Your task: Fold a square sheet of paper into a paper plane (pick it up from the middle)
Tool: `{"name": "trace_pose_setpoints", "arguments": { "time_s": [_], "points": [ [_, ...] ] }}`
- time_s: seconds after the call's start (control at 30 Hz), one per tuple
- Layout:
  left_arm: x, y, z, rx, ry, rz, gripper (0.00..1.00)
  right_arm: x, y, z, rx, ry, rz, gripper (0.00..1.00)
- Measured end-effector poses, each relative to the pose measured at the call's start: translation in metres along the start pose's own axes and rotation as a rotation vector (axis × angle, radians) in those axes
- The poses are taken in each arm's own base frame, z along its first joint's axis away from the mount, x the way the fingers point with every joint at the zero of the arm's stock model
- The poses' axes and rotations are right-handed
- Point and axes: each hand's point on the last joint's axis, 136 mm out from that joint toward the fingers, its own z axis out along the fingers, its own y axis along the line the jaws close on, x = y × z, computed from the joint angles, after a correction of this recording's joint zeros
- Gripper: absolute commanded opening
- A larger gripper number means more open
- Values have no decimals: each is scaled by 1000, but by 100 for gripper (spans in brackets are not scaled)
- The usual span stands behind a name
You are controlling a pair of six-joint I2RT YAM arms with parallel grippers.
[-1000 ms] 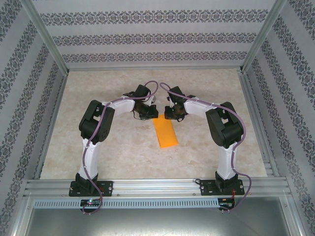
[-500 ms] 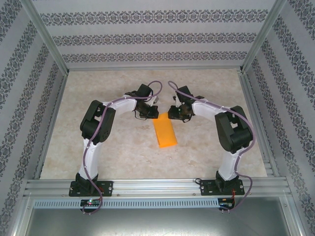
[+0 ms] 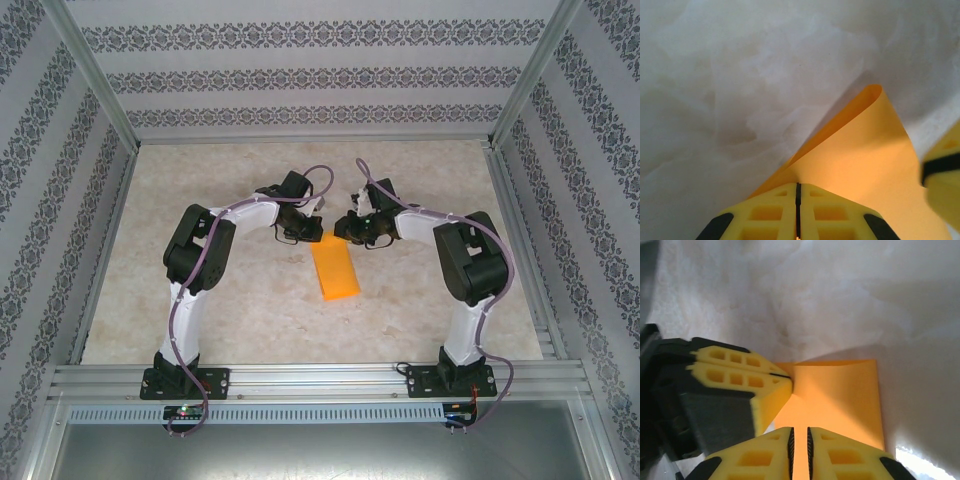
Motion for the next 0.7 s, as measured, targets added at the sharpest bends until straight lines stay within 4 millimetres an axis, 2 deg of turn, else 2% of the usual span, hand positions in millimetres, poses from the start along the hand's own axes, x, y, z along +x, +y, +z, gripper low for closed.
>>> {"name": "trace_pose_setpoints", "arguments": {
  "time_s": [0.27,0.5,0.7],
  "points": [
    [0,1,0,-11,2,14,10,8,-14,15,4,51,27,15],
    [0,1,-1,-17,4,27,10,11,-22,12,22,69,-9,15],
    [1,2,-1,-22,9,35,10,16,-20,7,5,69,-3,15]
  ]
}}
